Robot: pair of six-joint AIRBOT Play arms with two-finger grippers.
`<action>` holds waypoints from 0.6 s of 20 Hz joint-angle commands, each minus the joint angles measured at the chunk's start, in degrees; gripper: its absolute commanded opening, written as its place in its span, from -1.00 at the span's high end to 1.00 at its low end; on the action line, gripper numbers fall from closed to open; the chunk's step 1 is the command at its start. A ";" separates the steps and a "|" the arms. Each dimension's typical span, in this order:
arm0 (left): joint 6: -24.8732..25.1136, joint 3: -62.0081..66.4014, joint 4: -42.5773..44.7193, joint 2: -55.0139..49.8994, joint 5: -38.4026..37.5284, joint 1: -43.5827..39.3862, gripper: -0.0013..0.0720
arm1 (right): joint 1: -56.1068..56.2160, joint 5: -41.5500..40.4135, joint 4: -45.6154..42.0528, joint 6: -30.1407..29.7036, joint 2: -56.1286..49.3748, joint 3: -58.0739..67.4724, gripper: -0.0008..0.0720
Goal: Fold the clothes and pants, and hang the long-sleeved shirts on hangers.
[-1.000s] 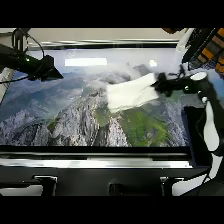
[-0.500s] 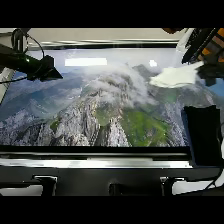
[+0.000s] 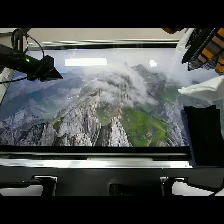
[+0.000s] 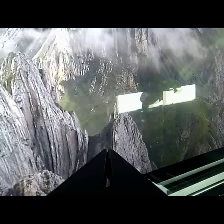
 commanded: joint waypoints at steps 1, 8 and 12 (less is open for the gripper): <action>0.02 -0.02 0.00 -0.02 -0.02 0.04 0.91 | -0.04 13.16 -5.38 -0.02 1.84 0.07 0.90; 0.02 -0.02 -0.02 -0.02 -0.09 0.04 0.91 | -0.04 31.15 -16.92 -15.06 2.14 -1.36 0.90; 0.02 -0.02 -0.02 -0.02 -0.09 0.04 0.91 | -0.04 31.95 -20.68 -21.88 4.33 -8.57 0.90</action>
